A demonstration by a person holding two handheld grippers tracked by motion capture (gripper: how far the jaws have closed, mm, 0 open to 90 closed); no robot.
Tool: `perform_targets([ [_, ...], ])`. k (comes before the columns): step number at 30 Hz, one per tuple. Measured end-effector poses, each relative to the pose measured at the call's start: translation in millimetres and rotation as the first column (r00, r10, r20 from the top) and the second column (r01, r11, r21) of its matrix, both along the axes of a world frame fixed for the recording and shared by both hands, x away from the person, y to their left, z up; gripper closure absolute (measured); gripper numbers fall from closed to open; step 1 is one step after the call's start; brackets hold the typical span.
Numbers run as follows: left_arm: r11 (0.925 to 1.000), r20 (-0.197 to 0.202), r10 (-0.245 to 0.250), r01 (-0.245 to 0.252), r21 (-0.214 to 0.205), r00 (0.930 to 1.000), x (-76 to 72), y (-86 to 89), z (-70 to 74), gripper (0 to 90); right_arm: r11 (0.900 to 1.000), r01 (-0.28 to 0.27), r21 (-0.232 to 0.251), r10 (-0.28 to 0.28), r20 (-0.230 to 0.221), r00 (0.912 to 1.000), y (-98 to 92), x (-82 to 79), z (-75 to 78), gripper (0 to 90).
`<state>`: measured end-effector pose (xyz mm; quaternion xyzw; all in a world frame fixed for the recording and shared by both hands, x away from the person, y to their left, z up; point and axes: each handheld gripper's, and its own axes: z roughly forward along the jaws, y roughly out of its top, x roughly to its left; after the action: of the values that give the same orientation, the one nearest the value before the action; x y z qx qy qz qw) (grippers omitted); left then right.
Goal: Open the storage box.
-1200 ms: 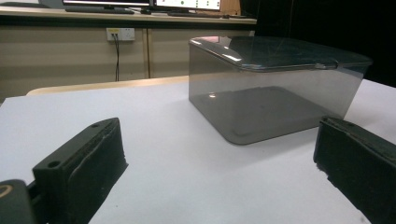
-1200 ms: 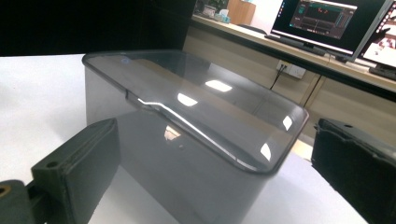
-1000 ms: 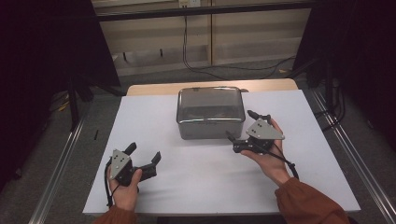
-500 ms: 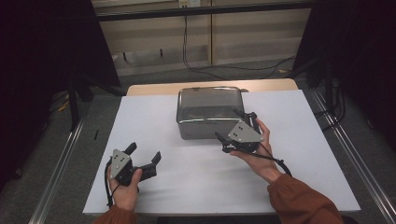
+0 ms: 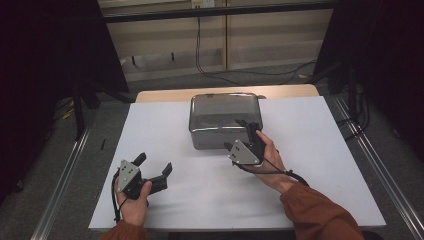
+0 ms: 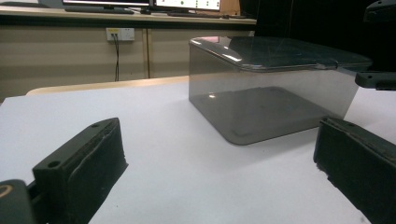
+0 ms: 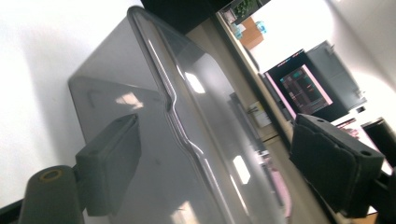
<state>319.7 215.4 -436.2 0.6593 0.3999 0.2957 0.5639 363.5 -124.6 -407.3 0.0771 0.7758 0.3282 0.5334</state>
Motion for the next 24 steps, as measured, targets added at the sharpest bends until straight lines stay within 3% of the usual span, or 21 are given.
perform_targets([
  [7,1.0000,-0.002,-0.001,0.001,-0.003,1.0000,0.3,-0.4,-0.3,1.7,0.9893,0.002,-0.146,0.011,0.084,0.9964,9.8,1.8,-5.6,22.8],
  [11,1.0000,-0.003,-0.002,0.002,-0.003,1.0000,0.2,-0.4,-0.3,1.7,0.9738,0.003,-0.227,0.026,0.125,0.9918,16.9,2.4,-8.5,28.4],
  [24,0.9999,-0.003,-0.010,0.010,0.013,0.9999,0.5,-1.3,-0.5,1.7,0.9357,0.046,-0.350,0.011,0.159,0.9872,20.4,6.0,-19.1,54.2],
])
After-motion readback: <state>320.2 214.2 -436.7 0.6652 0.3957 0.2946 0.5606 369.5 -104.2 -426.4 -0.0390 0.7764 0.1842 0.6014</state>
